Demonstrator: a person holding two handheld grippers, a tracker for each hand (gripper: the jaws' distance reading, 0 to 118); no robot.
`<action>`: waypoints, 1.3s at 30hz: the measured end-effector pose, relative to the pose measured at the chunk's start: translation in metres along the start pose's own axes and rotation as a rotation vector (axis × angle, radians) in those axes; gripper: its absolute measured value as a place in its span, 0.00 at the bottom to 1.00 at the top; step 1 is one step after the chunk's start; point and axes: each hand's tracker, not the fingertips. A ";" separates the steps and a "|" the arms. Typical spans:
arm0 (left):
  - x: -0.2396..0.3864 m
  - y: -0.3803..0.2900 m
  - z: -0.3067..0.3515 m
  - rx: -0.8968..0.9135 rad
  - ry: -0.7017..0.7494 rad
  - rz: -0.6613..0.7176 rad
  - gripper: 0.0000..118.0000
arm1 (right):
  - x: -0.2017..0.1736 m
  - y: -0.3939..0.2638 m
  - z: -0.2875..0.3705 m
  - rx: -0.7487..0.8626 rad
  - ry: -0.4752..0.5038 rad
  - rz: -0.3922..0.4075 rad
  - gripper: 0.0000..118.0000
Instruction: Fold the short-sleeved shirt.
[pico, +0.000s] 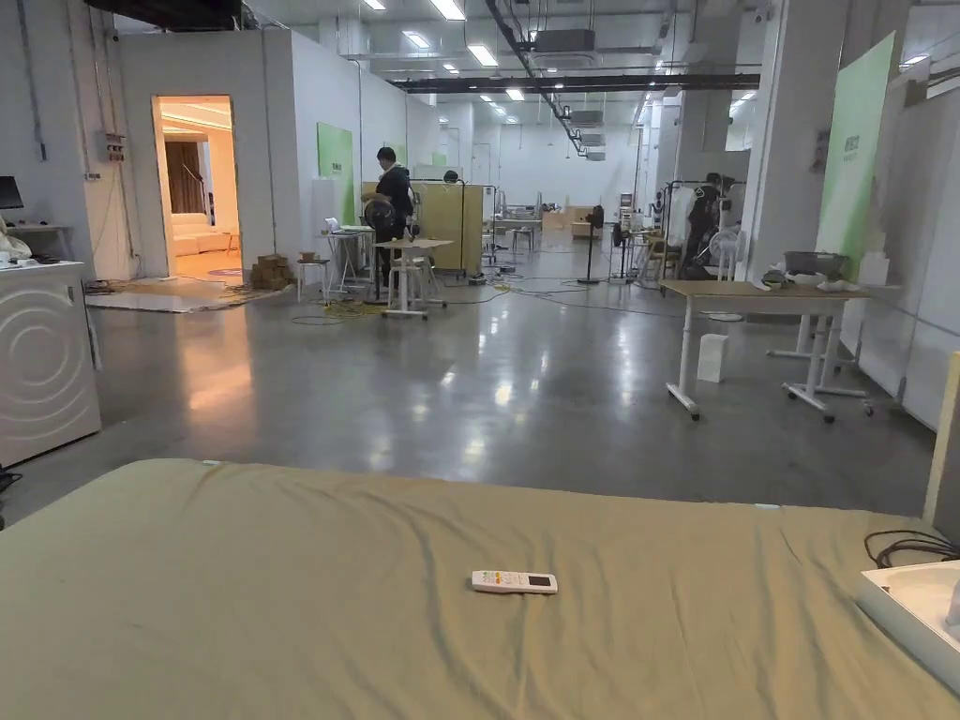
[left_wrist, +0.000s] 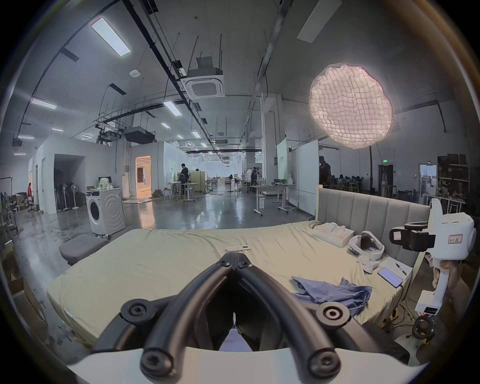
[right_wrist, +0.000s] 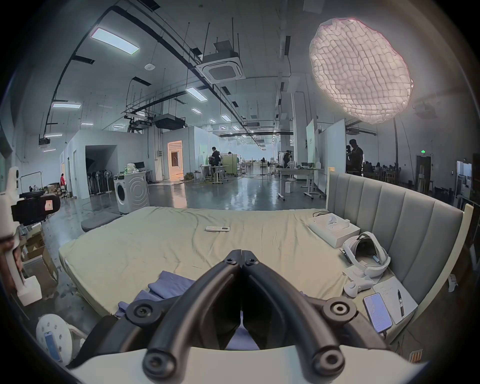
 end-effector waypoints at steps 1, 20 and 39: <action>0.000 0.000 0.000 -0.001 -0.005 0.004 0.01 | 0.001 0.000 0.000 -0.001 0.002 -0.005 0.00; -0.030 -0.075 -0.135 -0.325 -0.119 0.132 0.84 | 0.004 -0.040 -0.039 -0.159 0.015 0.006 0.00; -0.036 -0.243 -0.426 -0.978 -0.042 0.080 0.77 | 0.066 -0.109 -0.049 -0.458 -0.199 -0.090 0.00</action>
